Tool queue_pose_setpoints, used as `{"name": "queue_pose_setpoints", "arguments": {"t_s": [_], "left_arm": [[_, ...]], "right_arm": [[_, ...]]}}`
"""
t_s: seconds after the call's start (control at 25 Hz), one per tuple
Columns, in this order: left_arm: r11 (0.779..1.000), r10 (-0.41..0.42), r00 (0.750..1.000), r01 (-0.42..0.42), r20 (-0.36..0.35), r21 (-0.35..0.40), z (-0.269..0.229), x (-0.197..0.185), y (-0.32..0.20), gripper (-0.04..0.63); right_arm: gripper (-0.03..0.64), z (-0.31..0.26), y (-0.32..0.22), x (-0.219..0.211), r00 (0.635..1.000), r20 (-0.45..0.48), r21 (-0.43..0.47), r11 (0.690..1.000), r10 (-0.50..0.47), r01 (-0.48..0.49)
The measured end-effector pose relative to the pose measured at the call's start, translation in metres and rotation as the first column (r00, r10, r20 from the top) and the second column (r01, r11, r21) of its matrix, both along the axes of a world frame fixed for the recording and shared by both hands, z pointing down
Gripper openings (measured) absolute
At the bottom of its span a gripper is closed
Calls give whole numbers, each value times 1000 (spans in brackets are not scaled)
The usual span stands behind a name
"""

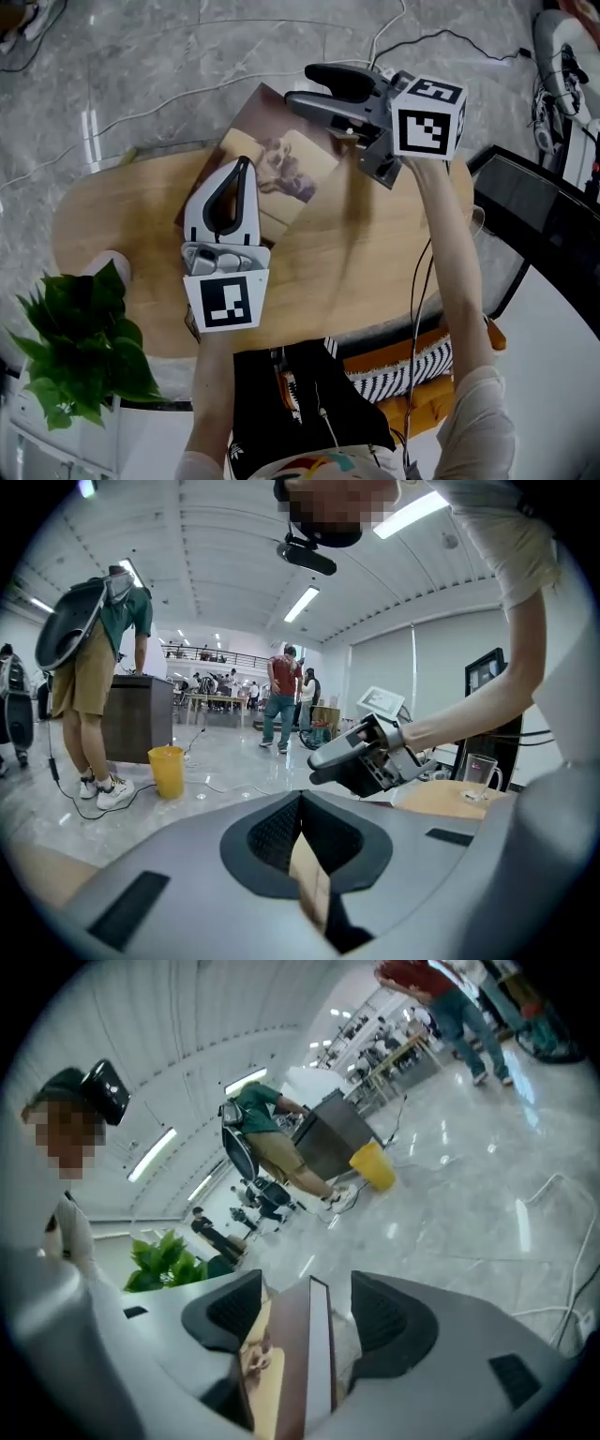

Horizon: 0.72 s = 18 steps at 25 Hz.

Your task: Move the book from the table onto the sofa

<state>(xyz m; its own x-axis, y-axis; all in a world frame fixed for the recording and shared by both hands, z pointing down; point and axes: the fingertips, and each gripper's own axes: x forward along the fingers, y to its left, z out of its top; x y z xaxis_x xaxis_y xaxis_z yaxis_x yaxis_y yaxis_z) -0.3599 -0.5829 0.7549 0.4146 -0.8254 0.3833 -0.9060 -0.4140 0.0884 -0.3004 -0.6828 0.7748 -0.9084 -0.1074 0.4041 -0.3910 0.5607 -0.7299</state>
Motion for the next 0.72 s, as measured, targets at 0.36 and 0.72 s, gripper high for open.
{"name": "queue_pose_setpoints", "arguments": {"t_s": [0.36, 0.72], "left_arm": [[1000, -3, 1000, 4, -27, 27, -4, 0, -1, 6], [999, -10, 999, 11, -34, 40, -6, -1, -2, 6]], "right_arm": [[282, 17, 13, -13, 920, 306, -293, 896, -243, 334], [282, 38, 38, -31, 891, 335, -405, 807, -306, 430]]}}
